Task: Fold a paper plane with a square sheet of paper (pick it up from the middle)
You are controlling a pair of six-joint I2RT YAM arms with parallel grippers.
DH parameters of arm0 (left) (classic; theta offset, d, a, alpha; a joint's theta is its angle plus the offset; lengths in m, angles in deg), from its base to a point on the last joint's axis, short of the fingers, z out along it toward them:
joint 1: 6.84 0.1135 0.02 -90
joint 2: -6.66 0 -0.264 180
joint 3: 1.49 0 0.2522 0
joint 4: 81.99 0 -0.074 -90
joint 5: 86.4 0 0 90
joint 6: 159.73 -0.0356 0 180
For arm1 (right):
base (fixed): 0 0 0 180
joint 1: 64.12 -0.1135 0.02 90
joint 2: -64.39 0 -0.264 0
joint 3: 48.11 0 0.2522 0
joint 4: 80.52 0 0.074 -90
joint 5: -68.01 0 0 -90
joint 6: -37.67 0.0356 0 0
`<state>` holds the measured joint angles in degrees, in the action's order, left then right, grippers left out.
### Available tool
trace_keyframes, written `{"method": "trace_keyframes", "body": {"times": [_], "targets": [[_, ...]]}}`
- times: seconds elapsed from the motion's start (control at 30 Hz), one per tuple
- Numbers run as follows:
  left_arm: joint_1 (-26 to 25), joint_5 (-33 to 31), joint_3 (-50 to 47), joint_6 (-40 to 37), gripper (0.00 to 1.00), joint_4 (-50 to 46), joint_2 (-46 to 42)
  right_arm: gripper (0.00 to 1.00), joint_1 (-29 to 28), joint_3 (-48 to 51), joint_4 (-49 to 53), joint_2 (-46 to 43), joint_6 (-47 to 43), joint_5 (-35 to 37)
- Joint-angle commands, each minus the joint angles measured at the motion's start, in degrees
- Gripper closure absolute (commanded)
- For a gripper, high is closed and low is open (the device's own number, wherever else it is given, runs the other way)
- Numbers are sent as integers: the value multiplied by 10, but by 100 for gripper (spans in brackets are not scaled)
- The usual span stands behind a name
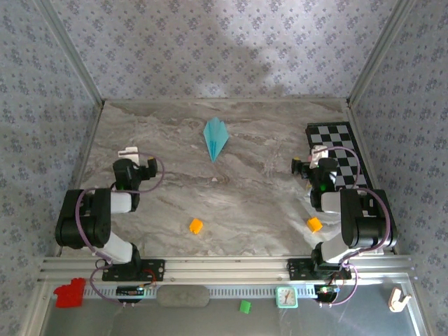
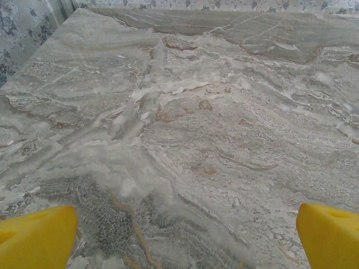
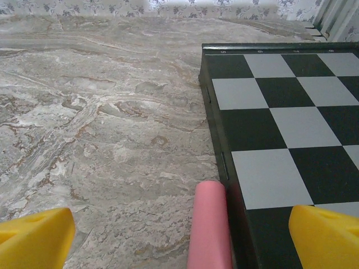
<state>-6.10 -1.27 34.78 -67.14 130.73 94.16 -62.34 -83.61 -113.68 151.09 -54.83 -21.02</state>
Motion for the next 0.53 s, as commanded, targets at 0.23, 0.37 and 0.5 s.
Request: {"method": "trace_keyframes", "body": {"times": [0.23,0.37,0.5], "targets": [[0,16,16,-11,0,-6,5,0,1,-9,8,7,7,-2],[0,17,17,-10,0,-9,6,0,1,-9,8,7,7,-2],[0,16,16,-10,0,-7,5,0,1,-9,7,6,7,-2]]}}
